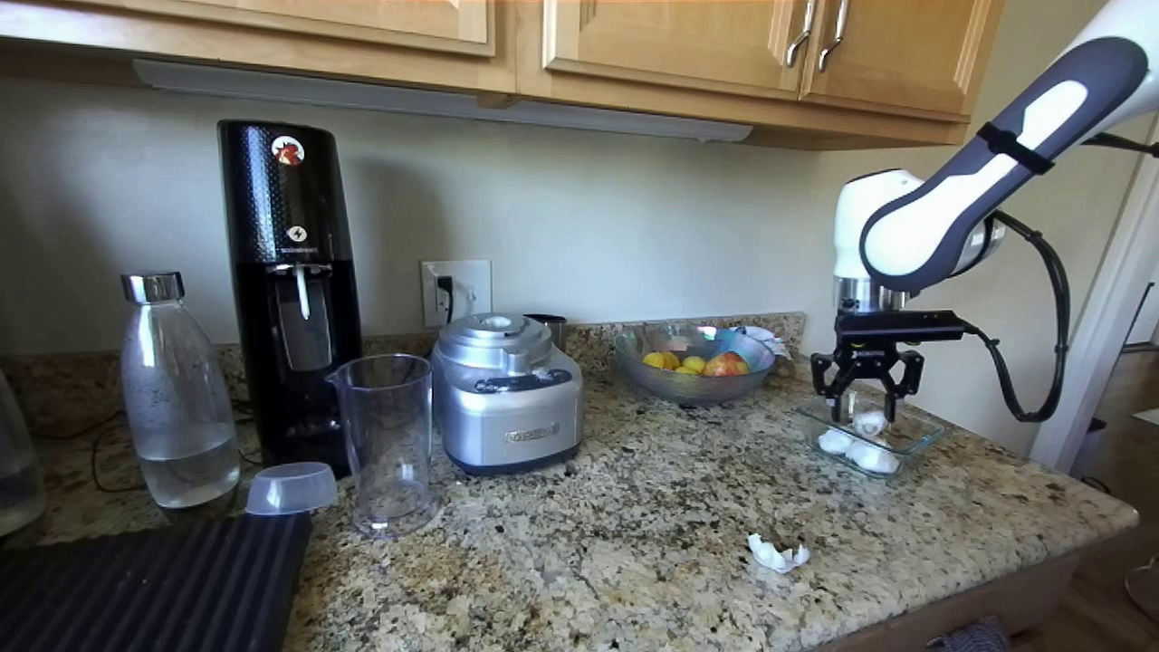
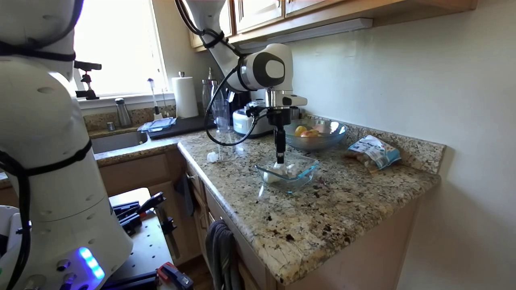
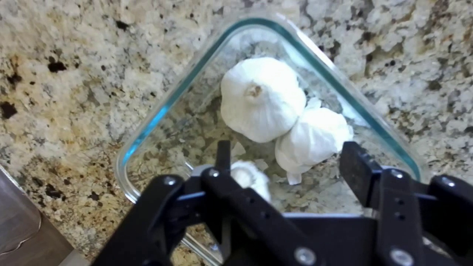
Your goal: Put the garlic in the glass dish
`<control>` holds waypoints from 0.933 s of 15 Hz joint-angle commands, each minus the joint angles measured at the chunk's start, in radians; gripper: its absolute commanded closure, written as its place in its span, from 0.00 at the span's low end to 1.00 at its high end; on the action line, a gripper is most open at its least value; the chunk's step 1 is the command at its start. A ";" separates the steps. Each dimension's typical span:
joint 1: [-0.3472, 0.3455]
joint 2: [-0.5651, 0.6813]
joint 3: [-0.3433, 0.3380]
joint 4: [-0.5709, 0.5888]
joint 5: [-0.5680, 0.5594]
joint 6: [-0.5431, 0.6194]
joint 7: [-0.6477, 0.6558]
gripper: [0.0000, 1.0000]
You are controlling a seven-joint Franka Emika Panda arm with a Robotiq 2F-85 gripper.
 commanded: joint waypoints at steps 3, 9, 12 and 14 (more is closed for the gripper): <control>-0.005 -0.179 0.088 -0.117 0.060 -0.003 -0.084 0.00; 0.012 -0.268 0.206 -0.122 0.211 -0.052 -0.321 0.00; 0.013 -0.225 0.224 -0.082 0.198 -0.042 -0.307 0.00; 0.022 -0.232 0.241 -0.082 0.204 -0.048 -0.320 0.00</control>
